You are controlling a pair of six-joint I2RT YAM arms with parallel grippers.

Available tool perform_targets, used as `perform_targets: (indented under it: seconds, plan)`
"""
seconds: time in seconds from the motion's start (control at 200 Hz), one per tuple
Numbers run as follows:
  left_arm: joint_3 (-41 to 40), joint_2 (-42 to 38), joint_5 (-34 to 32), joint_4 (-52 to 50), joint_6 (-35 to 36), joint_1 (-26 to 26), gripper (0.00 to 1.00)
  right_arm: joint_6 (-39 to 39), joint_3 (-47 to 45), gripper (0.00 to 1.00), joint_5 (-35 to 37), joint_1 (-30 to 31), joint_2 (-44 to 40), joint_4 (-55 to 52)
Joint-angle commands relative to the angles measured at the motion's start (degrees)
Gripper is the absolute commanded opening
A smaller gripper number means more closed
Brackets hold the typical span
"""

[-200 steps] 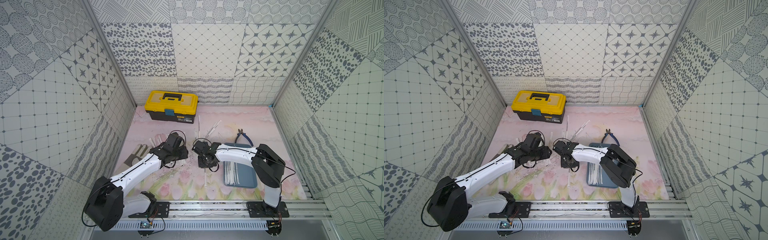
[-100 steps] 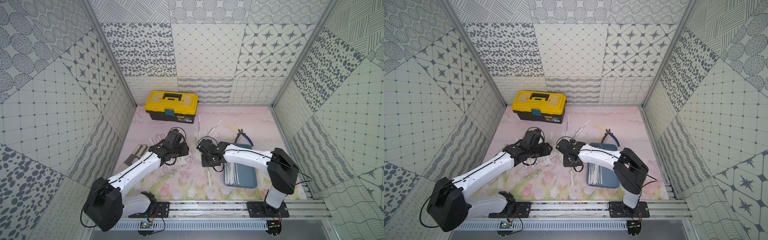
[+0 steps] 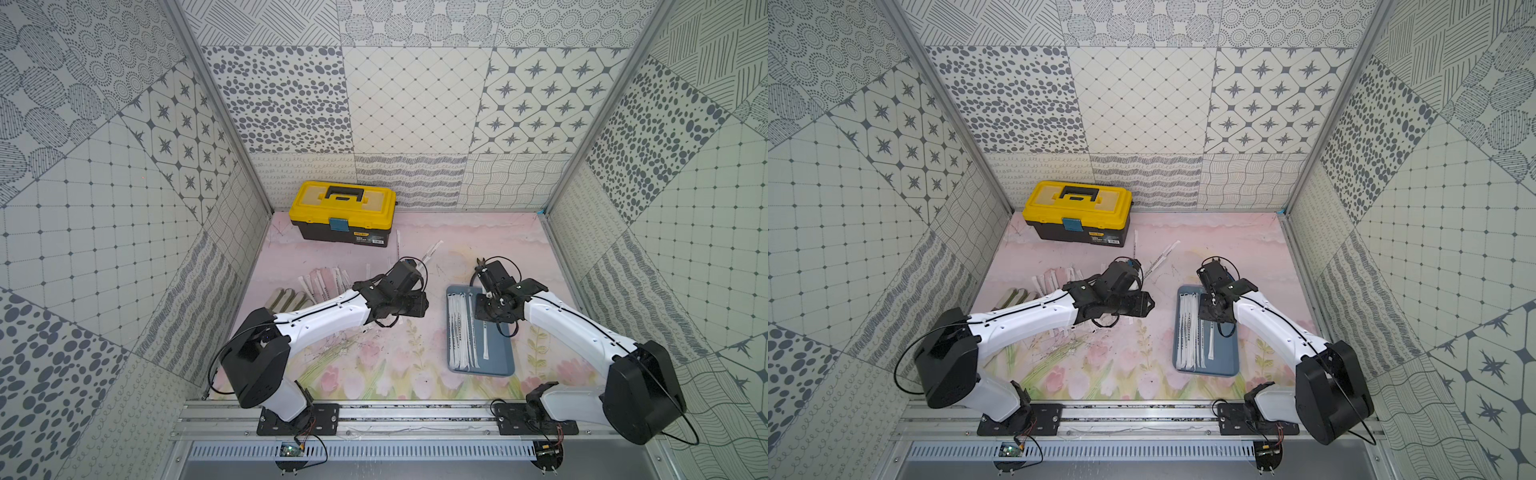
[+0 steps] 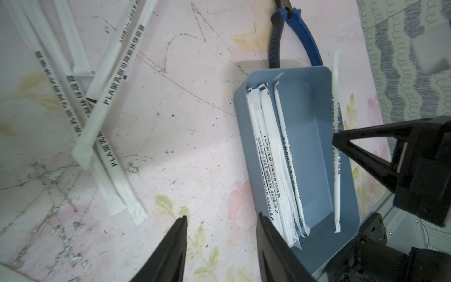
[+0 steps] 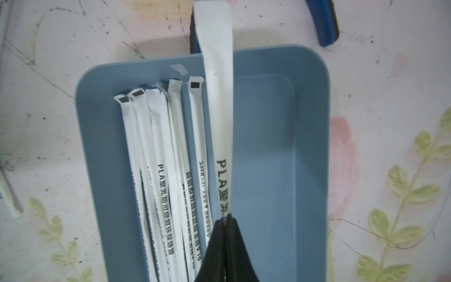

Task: Put the straws into the storage box
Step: Place the straw in the storage box.

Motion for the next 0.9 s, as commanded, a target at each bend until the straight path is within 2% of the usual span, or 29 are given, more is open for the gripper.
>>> perform_targets:
  seconds: [0.0, 0.27, 0.61, 0.775, 0.89]
  plan:
    - [2.6, 4.1, 4.5, 3.3, -0.8, -2.1, 0.5, -4.2, -0.8, 0.02, -1.1, -0.8, 3.0, 5.7]
    - [2.6, 5.7, 4.4, 1.9, 0.3, -2.1, 0.51, -3.6, -2.5, 0.01, -4.8, -1.4, 9.7, 12.3]
    - [2.0, 5.3, 3.7, 2.2, 0.8, -2.1, 0.51, -2.4, -5.2, 0.02, -4.0, -1.3, 10.2, 12.0]
    - [2.9, 4.7, 2.4, 0.7, 2.8, -1.3, 0.51, -1.6, -3.0, 0.1, -4.0, -0.2, 7.0, 7.8]
    - [6.4, 5.3, 1.4, -3.0, 8.4, 2.5, 0.51, 0.8, 0.7, 0.24, -4.7, 0.5, 1.4, 1.4]
